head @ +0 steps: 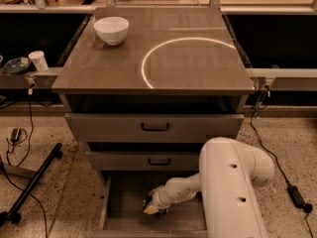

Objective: Pick pepsi can from bottom drawer and place on counter

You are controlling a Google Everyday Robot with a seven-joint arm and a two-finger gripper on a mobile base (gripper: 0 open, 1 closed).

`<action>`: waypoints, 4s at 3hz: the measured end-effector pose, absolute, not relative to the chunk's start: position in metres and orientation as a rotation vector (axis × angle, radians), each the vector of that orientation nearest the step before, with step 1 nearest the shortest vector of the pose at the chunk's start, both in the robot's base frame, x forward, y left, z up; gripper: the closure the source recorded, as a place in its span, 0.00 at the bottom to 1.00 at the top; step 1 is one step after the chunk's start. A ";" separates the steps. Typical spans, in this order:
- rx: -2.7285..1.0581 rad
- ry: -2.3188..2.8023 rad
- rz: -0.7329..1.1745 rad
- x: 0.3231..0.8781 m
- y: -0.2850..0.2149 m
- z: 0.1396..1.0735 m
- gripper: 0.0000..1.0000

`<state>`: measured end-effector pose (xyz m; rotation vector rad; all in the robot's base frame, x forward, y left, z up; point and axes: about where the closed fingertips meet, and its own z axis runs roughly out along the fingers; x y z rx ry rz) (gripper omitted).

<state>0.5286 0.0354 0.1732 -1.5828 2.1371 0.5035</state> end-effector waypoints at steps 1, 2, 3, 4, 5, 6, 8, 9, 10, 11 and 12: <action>-1.577 2.112 0.508 0.529 0.033 0.190 1.00; -1.574 2.086 0.488 0.529 0.028 0.211 1.00; -1.580 2.067 0.473 0.530 0.028 0.224 1.00; -1.592 2.037 0.454 0.531 0.027 0.244 1.00; -1.600 2.005 0.422 0.530 0.024 0.269 1.00; -1.600 2.004 0.422 0.530 0.024 0.269 1.00; -1.574 1.930 0.490 0.533 0.021 0.282 1.00; -1.493 1.875 0.555 0.530 -0.002 0.303 1.00; -1.487 1.874 0.563 0.530 -0.002 0.302 1.00; -1.473 1.871 0.580 0.531 -0.002 0.300 1.00; -1.484 1.853 0.551 0.532 -0.003 0.318 1.00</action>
Offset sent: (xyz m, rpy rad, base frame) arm 0.0029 -0.0146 0.0539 0.0288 -0.0680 -0.0005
